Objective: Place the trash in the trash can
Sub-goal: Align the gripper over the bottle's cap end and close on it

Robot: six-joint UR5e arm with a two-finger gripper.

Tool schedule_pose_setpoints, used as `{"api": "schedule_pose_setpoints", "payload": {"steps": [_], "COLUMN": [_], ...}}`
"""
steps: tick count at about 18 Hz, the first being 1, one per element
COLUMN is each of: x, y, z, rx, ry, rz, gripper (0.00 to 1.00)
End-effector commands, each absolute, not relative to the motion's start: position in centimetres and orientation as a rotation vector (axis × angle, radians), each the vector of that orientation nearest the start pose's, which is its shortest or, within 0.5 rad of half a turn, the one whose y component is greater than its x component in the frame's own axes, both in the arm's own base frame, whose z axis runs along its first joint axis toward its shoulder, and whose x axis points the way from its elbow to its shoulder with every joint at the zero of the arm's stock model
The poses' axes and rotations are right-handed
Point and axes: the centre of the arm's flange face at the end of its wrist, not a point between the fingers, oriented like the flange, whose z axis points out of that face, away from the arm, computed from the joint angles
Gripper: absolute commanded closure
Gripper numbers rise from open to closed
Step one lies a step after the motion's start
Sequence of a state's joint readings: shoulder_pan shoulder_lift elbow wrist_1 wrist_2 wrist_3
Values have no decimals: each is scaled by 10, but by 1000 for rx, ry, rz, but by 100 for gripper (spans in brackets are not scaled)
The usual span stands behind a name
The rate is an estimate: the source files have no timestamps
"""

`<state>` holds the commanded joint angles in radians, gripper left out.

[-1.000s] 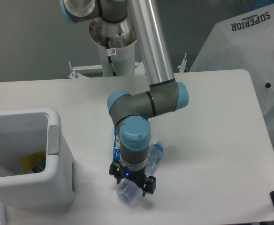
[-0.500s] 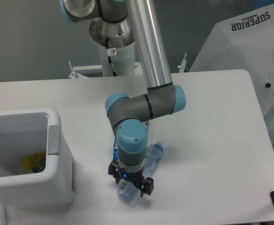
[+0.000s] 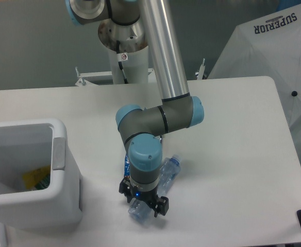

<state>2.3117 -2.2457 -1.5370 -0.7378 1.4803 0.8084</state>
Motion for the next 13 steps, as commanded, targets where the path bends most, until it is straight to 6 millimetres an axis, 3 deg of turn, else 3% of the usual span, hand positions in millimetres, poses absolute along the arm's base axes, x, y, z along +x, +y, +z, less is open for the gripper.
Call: {"api": "schedule_pose_setpoints", "payload": {"steps": [2, 9, 13], "x": [-367, -363, -361], "y": [609, 611, 611], "z": [180, 181, 185], "rx": [-2951, -2959, -2954], "ry": [110, 119, 124], "rz": [121, 144, 147], "gripper": [3, 30, 34]}}
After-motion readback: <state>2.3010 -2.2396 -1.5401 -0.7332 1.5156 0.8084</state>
